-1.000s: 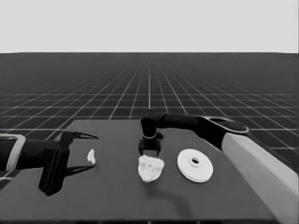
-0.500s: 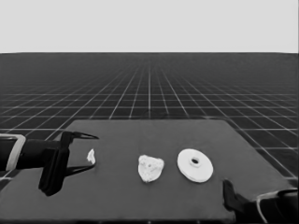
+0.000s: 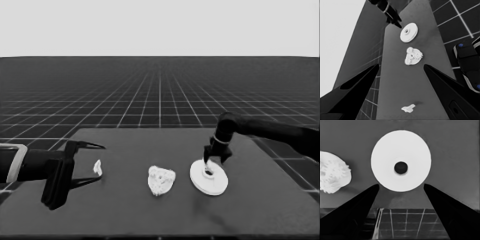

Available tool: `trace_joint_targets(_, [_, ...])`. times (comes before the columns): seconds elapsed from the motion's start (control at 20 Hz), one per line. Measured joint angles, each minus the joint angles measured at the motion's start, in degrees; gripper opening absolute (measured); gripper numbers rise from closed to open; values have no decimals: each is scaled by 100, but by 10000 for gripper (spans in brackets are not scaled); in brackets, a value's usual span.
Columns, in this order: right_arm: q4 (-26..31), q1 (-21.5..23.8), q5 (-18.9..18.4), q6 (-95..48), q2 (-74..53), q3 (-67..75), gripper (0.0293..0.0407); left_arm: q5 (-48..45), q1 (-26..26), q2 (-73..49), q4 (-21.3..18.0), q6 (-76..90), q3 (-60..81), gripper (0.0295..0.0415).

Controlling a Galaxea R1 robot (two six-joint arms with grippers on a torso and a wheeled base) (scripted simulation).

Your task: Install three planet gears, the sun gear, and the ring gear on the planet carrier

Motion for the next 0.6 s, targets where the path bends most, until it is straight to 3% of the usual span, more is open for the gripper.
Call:
trace_joint_targets(0.1, [13, -4, -13, -2, 55, -118, 385, 0, 0, 0, 0, 0, 0, 385])
trace_joint_targets(0.25, [-714, -921, 524, -167, 265, -597, 385, 0, 0, 0, 0, 0, 0, 385])
trace_joint_targets(0.6, [-865, -1127, 679, -244, 360, -812, 385, 0, 0, 0, 0, 0, 0, 385])
